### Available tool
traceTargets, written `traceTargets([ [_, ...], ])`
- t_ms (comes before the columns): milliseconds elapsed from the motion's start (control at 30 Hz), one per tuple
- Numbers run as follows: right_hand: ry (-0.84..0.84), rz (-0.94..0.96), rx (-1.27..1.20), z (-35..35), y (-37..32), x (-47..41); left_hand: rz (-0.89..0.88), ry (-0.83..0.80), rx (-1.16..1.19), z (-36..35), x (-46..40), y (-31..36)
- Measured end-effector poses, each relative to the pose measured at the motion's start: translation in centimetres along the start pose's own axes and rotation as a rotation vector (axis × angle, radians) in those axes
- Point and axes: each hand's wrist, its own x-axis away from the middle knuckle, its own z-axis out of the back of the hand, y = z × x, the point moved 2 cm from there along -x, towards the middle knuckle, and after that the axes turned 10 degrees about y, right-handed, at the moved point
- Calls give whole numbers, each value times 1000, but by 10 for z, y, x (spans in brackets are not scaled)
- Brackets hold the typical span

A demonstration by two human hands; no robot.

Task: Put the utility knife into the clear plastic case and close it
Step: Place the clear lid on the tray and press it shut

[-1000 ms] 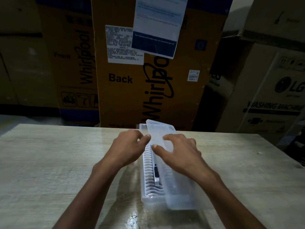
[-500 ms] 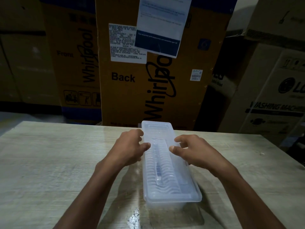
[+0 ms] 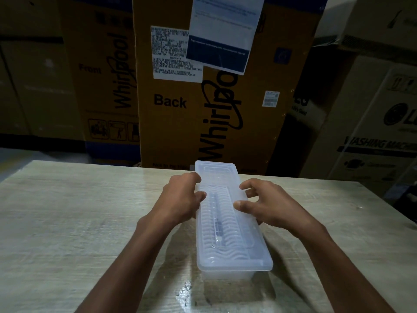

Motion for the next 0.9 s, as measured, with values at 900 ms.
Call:
traceTargets([
  [900,257,224,450,-42,-31,26,-69,113,-265,-29,12,3],
])
